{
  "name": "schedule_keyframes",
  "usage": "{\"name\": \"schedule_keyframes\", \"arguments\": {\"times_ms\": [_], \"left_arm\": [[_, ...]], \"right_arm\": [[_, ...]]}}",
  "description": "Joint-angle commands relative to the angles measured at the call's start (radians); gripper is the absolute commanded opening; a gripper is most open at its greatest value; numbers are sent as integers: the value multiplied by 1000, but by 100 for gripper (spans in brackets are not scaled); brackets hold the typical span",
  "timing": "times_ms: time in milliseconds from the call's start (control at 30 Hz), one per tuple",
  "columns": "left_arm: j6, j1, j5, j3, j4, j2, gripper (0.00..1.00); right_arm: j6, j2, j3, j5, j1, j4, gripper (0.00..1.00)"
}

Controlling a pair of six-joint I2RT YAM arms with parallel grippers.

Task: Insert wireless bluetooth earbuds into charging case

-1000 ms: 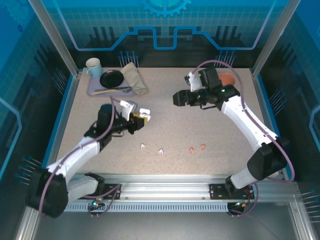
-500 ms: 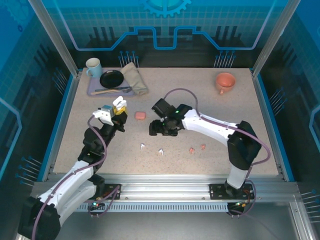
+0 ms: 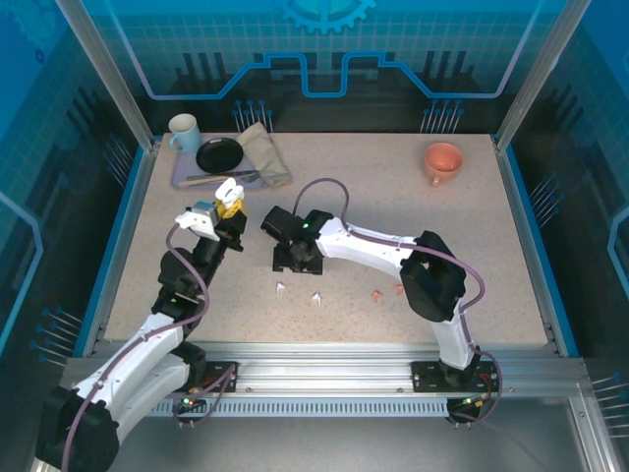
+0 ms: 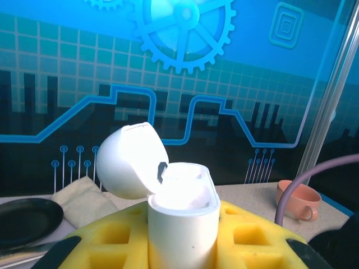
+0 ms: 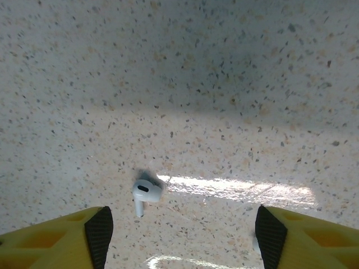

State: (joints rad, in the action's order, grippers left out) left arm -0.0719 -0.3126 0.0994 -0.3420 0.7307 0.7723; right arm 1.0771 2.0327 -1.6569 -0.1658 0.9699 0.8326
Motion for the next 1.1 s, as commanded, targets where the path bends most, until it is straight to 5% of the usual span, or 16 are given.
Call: {"name": "schedule_keyframes", "arguments": {"times_ms": [0, 433, 700, 867, 1067], "left_arm": [[46, -4, -42, -49, 45, -1, 0], [81, -10, -366, -75, -22, 42, 0], [79, -49, -389, 11, 48, -18, 0], [61, -51, -351, 34, 42, -84, 0], [64, -49, -295, 24, 36, -88, 0]], "right_arm": [[31, 8, 0, -45, 8, 43, 70], [-306, -361, 198, 36, -211, -149, 70], [-428, -563, 262, 256, -394, -176, 70], [-304, -551, 343, 289, -381, -205, 69], [-190, -403, 355, 244, -251, -234, 68]]}}
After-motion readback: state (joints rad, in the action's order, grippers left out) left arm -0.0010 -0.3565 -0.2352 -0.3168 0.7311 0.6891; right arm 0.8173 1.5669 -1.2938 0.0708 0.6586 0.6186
